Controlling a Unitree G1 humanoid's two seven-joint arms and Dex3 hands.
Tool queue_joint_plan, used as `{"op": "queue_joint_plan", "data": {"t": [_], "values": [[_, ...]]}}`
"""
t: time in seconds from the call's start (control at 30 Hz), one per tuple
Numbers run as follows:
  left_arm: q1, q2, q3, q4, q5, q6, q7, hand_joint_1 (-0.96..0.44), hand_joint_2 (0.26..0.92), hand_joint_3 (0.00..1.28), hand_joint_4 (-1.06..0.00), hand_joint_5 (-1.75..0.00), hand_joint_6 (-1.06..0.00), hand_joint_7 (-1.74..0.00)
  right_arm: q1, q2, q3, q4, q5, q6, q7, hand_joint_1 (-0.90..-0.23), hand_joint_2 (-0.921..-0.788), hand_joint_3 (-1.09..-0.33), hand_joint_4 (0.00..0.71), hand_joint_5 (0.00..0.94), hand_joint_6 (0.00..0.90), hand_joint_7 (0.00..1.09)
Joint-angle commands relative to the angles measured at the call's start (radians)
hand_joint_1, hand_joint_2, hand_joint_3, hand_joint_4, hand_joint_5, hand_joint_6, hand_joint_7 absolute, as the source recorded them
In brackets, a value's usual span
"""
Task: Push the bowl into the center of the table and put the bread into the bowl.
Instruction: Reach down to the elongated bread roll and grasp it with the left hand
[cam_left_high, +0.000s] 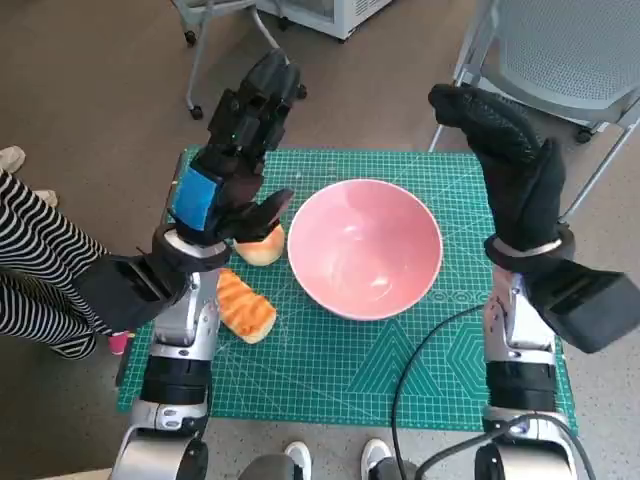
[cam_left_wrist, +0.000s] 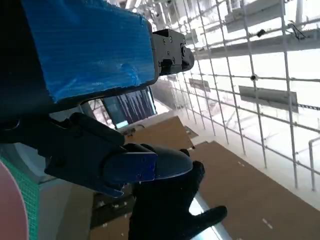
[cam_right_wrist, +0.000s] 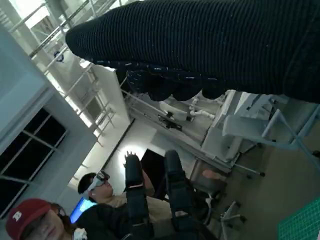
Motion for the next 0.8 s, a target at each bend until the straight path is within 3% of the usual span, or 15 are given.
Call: {"op": "queue_joint_plan", "data": {"t": [0.03, 0.43, 0.6, 0.8], "values": [[-0.015, 0.012, 0.003, -0.005, -0.014, 0.001, -0.017, -0.63, 0.921, 0.4, -0.04, 0.0, 0.0, -0.31, 0.03, 0.003, 0.011, -0.015, -0.003, 0.035, -0.012, -0.697, -0.921, -0.692, 0.126, 0.015, -0.001, 0.56], [-0.01, 0.092, 0.045, 0.011, -0.001, -0.026, -0.048, -0.64, 0.921, 0.39, -0.07, -0.01, 0.0, -0.32, 0.043, 0.007, 0.025, -0.034, -0.012, 0.052, -0.028, -0.696, -0.921, -0.69, 0.126, 0.013, -0.001, 0.56], [0.002, 0.216, 0.062, -0.016, 0.051, -0.034, -0.087, -0.66, 0.921, 0.38, -0.08, -0.02, 0.0, -0.33, 0.042, 0.001, 0.024, -0.026, -0.009, 0.049, -0.027, -0.684, -0.921, -0.692, 0.126, 0.013, -0.001, 0.56], [0.037, 0.422, 0.069, -0.099, 0.097, 0.04, -0.183, -0.66, 0.921, 0.24, -0.09, -0.02, 0.0, -0.34, 0.042, -0.006, 0.017, -0.017, 0.003, 0.049, -0.022, -0.668, -0.921, -0.691, 0.13, 0.013, -0.001, 0.57]]}}
